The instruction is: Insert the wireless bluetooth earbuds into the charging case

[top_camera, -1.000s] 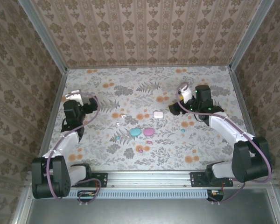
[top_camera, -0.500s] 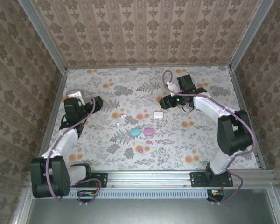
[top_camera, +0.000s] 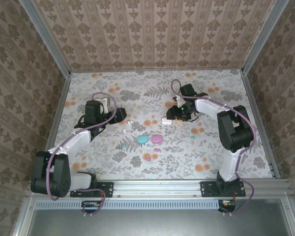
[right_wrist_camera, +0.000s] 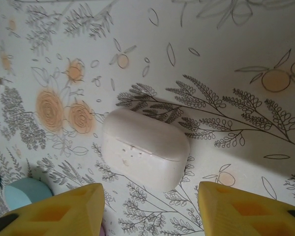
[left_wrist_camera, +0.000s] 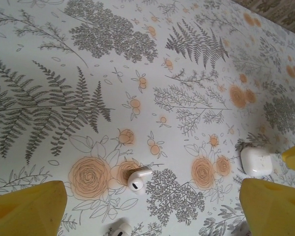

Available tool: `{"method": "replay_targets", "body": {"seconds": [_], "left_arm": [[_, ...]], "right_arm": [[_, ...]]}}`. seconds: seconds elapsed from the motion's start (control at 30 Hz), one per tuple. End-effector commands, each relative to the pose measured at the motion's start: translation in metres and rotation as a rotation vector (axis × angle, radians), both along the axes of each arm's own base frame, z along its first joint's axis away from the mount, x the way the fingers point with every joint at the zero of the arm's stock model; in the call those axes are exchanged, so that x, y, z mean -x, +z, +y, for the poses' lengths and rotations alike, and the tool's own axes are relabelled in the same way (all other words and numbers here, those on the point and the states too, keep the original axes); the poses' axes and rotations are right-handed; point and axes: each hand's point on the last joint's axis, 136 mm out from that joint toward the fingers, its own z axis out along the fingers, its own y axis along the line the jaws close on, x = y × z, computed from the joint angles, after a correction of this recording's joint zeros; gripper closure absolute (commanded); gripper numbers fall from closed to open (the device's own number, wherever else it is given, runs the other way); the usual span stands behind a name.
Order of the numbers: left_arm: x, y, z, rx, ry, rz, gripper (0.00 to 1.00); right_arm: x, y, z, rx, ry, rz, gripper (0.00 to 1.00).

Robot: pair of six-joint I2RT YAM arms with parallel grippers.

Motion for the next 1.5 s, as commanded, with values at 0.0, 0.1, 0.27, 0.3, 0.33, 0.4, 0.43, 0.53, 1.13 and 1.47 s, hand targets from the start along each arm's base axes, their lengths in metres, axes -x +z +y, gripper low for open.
{"method": "replay_targets", "body": {"seconds": [0.0,0.1,0.27,0.3,0.33,0.4,0.43,0.53,1.13,1.47], "left_arm": [[-0.005,0.009,-0.005,-0.012,-0.022,-0.018,0.08],[-0.005,0.009,-0.007,-0.015,-0.029,-0.016,0.08],[-0.004,0.011,-0.007,-0.038,-0.041,-0.029,0.08],[-0.004,0.011,-0.007,-0.042,-0.042,-0.031,0.08],[-0.004,0.011,-0.007,-0.041,-0.043,-0.033,0.08],[-0.006,0.014,-0.008,-0.04,-0.048,-0.04,0.08],[-0.006,0.016,-0.009,-0.038,-0.051,-0.042,0.08],[-0.002,0.018,-0.011,-0.041,-0.063,-0.049,0.07],[-0.002,0.013,-0.004,-0.087,-0.051,-0.051,0.06],[-0.005,0.01,-0.003,-0.105,-0.051,-0.045,0.06]], "right_arm": [[0.002,-0.004,0.005,0.016,-0.011,0.065,0.43],[0.001,-0.002,0.005,0.068,0.061,0.028,0.37],[0.001,0.019,0.011,0.108,0.401,-0.186,0.27],[0.004,0.023,0.014,0.103,0.497,-0.215,0.27],[0.0,0.024,0.013,0.131,0.553,-0.249,0.25],[-0.003,0.025,0.013,0.156,0.667,-0.301,0.24],[0.001,0.025,0.016,0.15,0.761,-0.325,0.24],[0.0,0.021,0.019,0.157,0.907,-0.435,0.2],[-0.012,-0.016,0.016,0.217,1.157,-0.538,0.18],[-0.012,-0.028,0.018,0.185,1.205,-0.487,0.31]]}}
